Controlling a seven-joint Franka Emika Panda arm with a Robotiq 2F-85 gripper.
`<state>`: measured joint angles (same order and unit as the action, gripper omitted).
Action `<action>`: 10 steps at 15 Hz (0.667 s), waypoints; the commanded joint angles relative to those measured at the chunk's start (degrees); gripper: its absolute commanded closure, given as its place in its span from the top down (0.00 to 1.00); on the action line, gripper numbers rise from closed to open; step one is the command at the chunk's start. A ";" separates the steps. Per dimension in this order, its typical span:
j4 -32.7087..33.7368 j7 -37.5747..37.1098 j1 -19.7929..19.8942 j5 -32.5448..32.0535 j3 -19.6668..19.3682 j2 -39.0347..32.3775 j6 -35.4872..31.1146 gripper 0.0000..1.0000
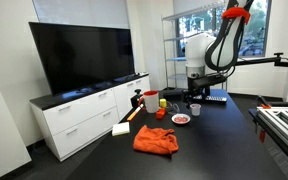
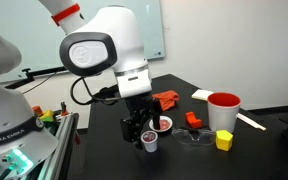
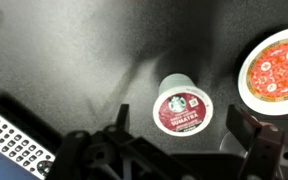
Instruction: Put the white object inside the mug
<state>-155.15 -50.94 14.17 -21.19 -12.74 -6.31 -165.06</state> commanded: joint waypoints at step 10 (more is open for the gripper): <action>3.06 0.12 -8.46 3.77 -7.51 -4.30 -1.56 0.68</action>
<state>-152.86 -51.08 7.95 -18.94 -18.24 -10.52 -166.37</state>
